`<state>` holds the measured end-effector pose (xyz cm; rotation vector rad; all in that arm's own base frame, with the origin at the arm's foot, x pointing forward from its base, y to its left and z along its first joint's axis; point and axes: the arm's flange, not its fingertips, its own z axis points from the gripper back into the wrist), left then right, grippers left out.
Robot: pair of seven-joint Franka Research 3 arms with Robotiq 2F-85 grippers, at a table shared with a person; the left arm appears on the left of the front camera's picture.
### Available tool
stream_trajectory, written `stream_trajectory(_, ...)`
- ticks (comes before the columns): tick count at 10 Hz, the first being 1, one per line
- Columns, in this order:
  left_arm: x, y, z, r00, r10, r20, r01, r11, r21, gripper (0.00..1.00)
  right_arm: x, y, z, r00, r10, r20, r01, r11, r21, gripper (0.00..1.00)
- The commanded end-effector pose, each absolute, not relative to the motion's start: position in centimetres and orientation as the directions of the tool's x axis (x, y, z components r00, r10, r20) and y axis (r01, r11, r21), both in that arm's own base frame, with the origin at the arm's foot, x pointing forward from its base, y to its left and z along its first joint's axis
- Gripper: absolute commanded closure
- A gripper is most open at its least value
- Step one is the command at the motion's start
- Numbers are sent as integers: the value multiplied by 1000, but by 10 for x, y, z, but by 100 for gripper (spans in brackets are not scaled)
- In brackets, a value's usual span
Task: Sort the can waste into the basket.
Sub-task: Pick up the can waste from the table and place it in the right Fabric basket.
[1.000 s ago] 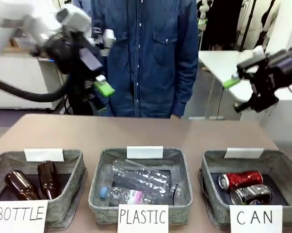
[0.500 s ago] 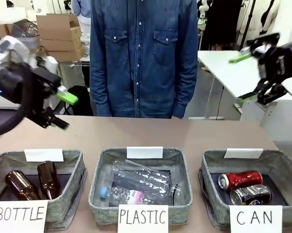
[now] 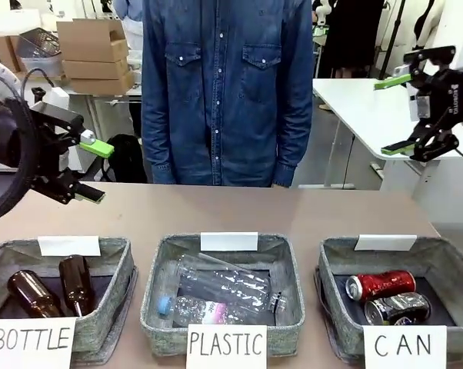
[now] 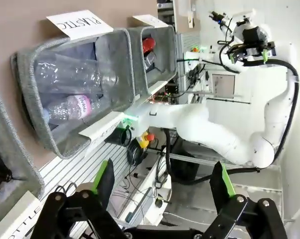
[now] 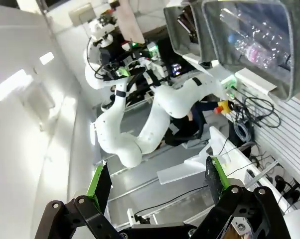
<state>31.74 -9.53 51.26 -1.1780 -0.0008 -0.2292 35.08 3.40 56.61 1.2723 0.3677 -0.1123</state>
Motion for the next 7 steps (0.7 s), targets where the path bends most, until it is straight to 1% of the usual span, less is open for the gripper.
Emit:
stream_trajectory(1, 322, -91, 515, 972, -199, 122, 190, 371, -909, 0, 348, 33, 566, 941, 96, -325, 282, 311, 908, 0)
stream_trajectory(7, 322, -91, 515, 972, -199, 122, 190, 371, -909, 0, 348, 33, 566, 941, 96, -325, 282, 311, 908, 0)
